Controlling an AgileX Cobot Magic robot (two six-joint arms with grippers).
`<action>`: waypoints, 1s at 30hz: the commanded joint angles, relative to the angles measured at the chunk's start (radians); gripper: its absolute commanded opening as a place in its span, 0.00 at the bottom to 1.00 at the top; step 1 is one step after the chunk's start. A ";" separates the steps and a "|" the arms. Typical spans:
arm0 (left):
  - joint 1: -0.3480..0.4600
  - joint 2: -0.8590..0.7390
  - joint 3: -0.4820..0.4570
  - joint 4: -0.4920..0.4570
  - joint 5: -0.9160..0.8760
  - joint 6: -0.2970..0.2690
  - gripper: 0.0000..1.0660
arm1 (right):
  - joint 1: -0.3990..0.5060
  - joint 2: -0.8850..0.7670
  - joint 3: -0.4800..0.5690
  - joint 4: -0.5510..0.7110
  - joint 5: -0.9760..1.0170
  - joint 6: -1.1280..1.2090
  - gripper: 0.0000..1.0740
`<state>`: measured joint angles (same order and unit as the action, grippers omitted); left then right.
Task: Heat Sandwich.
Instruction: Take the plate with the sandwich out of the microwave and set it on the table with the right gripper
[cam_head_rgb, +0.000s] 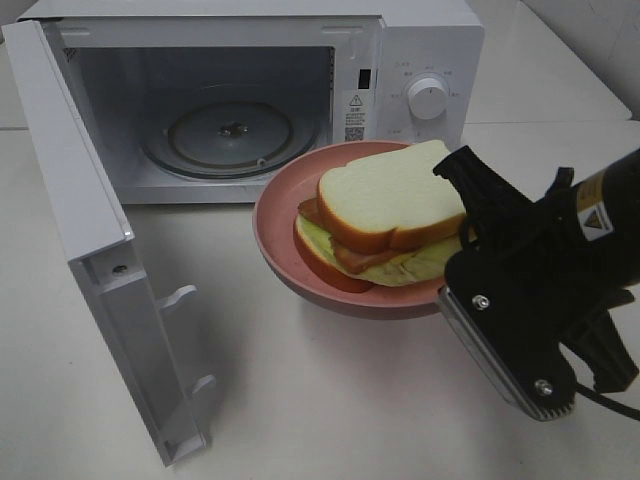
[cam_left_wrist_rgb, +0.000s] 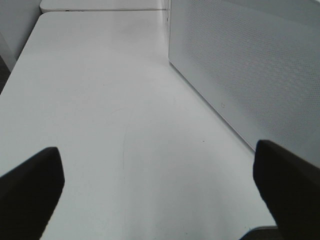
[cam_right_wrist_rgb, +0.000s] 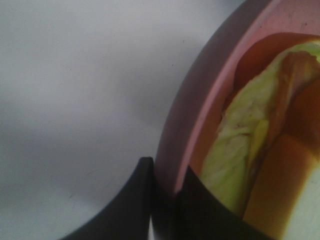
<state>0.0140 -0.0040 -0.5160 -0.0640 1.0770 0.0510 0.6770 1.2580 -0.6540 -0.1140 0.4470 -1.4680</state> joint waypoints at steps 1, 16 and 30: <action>0.003 -0.007 0.000 -0.004 -0.010 -0.001 0.92 | 0.002 -0.077 0.036 -0.067 0.007 0.081 0.00; 0.003 -0.007 0.000 -0.004 -0.010 -0.001 0.92 | 0.002 -0.226 0.103 -0.178 0.122 0.266 0.00; 0.003 -0.007 0.000 -0.004 -0.010 -0.001 0.92 | 0.002 -0.232 0.103 -0.358 0.222 0.624 0.01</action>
<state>0.0140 -0.0040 -0.5160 -0.0640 1.0770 0.0510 0.6770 1.0360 -0.5510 -0.4330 0.6720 -0.9020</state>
